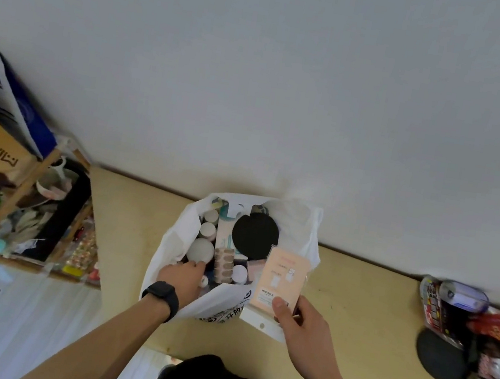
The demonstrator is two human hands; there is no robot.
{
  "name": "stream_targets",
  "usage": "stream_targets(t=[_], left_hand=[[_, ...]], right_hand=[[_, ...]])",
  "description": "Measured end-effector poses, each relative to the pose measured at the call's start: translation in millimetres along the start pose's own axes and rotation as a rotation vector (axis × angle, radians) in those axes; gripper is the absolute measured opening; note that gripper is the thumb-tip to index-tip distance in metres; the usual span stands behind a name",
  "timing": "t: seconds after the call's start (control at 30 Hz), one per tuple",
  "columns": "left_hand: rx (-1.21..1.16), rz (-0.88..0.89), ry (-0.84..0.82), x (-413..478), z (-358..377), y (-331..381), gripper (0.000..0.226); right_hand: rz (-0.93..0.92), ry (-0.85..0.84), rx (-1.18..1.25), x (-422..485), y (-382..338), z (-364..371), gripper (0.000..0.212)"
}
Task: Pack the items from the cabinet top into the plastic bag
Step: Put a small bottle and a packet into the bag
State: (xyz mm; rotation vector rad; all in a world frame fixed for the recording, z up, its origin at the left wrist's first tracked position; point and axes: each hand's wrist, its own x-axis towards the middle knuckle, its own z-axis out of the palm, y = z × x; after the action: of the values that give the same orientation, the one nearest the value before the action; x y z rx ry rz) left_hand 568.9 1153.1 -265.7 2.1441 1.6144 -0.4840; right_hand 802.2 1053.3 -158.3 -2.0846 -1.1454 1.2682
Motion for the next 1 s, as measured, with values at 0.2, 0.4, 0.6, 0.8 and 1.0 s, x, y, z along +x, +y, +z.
stream_targets(t=[0.2, 0.4, 0.6, 0.8, 1.0], left_hand=[[0.229, 0.159, 0.287, -18, -32, -13, 0.030], [0.117, -0.181, 0.335, -42, -44, -44, 0.058], [-0.048, -0.261, 0.198, -55, -50, -65, 0.047], [-0.006, -0.233, 0.236, -54, -56, -66, 0.036], [-0.224, -0.210, 0.309, -52, -81, -59, 0.019]], right_hand=[[-0.074, -0.079, -0.172, 18, -23, 10, 0.017], [-0.130, -0.109, -0.317, 54, -52, 28, 0.024], [-0.211, -0.221, -0.526, 87, -90, 57, 0.023], [-0.253, -0.455, -0.950, 100, -108, 88, 0.016], [-0.334, -0.504, -1.020, 105, -81, 117, 0.035]])
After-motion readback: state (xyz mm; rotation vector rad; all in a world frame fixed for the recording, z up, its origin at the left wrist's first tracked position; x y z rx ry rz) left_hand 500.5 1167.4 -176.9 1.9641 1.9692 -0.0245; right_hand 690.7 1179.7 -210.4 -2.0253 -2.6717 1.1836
